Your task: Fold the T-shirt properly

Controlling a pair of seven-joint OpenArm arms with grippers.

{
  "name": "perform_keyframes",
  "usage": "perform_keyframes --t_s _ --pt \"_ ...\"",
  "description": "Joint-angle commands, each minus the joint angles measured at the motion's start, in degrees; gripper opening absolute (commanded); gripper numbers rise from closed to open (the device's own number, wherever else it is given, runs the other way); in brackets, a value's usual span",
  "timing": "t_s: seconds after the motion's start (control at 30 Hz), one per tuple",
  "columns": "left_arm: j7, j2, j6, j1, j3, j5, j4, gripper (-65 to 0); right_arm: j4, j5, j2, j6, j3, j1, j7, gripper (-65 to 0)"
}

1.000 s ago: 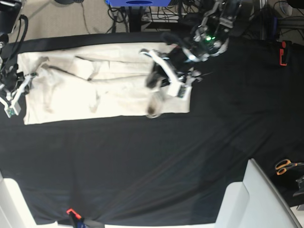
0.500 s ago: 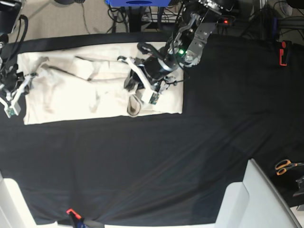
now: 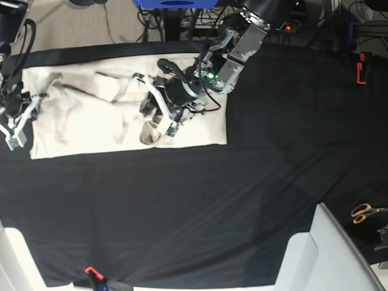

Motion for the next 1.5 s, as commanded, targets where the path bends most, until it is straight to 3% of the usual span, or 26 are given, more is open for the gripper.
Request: perform_keyframes --t_s 0.0,0.63,0.67,0.87,0.97,1.13,1.3,1.47 --pt "-1.46 0.71 -0.62 -0.82 0.20 -0.53 1.05 -65.0 0.92 0.47 1.28 0.06 0.31 0.83 0.89 -64.8" --pt "-1.19 0.80 -0.62 -1.53 0.37 -0.62 1.05 -65.0 0.92 0.47 1.28 0.06 0.31 0.83 0.89 -64.8" --pt "-1.19 0.80 -0.62 -1.44 0.37 -0.62 1.05 -63.4 0.92 0.47 1.28 0.06 0.31 0.83 0.89 -64.8" --pt "-1.10 0.88 -0.62 -1.70 2.39 -0.79 1.58 -34.7 0.92 0.47 1.28 0.06 0.31 0.83 0.89 -64.8" --pt "-1.10 0.88 -0.80 -3.81 7.32 -0.88 1.23 -27.0 0.92 0.47 1.28 0.06 0.31 0.83 0.89 -64.8" --pt "-1.10 2.20 -0.80 -7.94 14.88 -0.97 -1.85 -25.2 0.92 0.47 1.28 0.06 0.31 0.83 0.89 -64.8" --pt "-1.10 6.51 -0.89 -10.58 15.76 -0.97 -6.51 -25.2 0.92 0.47 1.28 0.06 0.31 0.83 0.89 -64.8" --pt "-1.02 8.09 -0.89 -12.16 15.67 -0.97 -2.73 -25.3 0.92 0.47 1.28 0.06 0.23 0.83 0.89 -64.8"
